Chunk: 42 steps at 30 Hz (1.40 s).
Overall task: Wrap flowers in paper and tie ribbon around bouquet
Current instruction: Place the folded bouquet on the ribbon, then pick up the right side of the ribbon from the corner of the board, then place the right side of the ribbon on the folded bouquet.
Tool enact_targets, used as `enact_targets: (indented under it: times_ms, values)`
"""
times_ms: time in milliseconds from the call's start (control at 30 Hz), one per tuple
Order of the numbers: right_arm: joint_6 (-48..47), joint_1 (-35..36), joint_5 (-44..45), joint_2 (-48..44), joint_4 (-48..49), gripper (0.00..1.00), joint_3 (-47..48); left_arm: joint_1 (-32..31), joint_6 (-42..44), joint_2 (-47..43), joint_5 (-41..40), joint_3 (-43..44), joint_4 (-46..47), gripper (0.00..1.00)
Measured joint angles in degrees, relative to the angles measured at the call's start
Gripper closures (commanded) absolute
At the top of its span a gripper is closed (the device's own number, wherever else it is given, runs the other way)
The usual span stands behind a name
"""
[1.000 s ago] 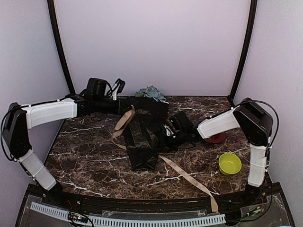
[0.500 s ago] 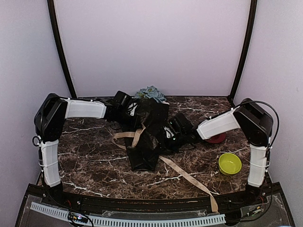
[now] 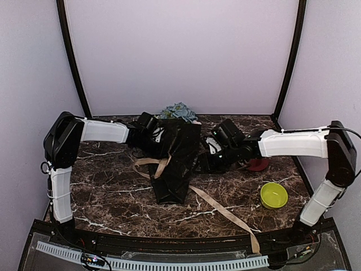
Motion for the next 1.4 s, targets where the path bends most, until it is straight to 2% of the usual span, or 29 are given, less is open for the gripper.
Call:
enact_targets:
  times_ms: [200,433,533,700,767,833,1000,1233,1400]
  values:
    - [-0.59,2.03,8.5,-8.24,-13.81,0.29,-2.75,0.0,-0.02,0.0,-0.42,0.0,-0.31,1.0]
    - [1.66,8.48,11.78,-9.09,-28.41,0.23,-9.35,0.0,-0.02,0.0,-0.42,0.0,-0.31,1.0]
    - [2.78,10.54,11.5,-9.11,-31.36,0.24,-13.09,0.0,-0.02,0.0,-0.44,0.0,-0.31,1.0]
    - [4.31,11.21,9.81,-9.64,-32.63,0.31,-19.23,0.0,-0.02,0.0,-0.44,0.0,-0.31,1.0]
    - [4.5,11.47,9.38,-10.34,-32.65,0.36,-19.82,0.0,-0.02,0.0,-0.48,0.0,-0.33,1.0]
    - [4.7,12.07,9.35,-10.36,-32.74,0.46,-19.89,0.0,-0.02,0.0,-0.55,0.0,-0.33,1.0]
    - [5.57,13.57,9.66,-10.16,-33.66,0.99,-19.93,0.0,-0.02,0.0,-0.68,0.0,-0.39,1.0]
    - [4.33,12.2,16.0,-10.19,-34.05,1.0,-15.93,0.0,0.0,0.0,-1.2,0.0,-0.59,1.0]
    - [-1.05,1.07,23.15,-10.12,-28.33,1.0,-3.02,0.0,-0.04,0.0,-1.68,0.0,-0.79,1.0]
